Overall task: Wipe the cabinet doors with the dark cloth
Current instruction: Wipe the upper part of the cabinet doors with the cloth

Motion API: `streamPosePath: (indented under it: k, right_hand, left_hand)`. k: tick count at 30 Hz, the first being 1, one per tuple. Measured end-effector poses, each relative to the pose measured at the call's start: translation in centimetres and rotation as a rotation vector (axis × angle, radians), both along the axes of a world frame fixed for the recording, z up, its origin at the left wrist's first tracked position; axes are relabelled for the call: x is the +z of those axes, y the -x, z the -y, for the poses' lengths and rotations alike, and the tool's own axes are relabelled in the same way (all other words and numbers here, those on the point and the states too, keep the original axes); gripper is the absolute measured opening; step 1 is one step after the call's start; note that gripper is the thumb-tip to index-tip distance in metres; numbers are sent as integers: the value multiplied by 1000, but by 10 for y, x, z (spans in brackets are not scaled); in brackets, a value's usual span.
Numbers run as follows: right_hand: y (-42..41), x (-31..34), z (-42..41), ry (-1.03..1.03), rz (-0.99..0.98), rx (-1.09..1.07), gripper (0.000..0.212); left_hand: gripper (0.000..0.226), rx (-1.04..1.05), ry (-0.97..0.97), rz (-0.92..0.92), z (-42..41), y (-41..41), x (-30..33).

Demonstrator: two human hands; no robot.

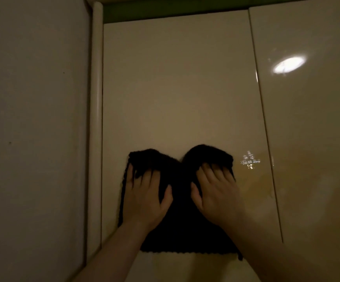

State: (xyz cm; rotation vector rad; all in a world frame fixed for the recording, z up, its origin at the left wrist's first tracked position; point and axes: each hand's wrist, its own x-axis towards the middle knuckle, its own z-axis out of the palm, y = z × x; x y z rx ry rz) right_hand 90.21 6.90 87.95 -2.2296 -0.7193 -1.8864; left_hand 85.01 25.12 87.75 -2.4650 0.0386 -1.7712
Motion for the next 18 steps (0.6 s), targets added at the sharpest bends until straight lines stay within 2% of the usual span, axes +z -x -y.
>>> streamPosePath:
  k: [6,9,14,18]
  right_hand:
    - [-10,79,49,-98,0,-62,53]
    - [-17,96,58,-115,-5,-102,55]
    - [-19,79,58,-190,-24,-104,53]
    - [-18,40,63,-184,-45,-117,52]
  left_hand:
    - [66,-18,-2,113,44,-21,75]
    - [69,1,1,128,58,-28,90]
    - [65,-13,-17,144,58,-29,80]
    - [59,-57,-22,87,64,-25,44]
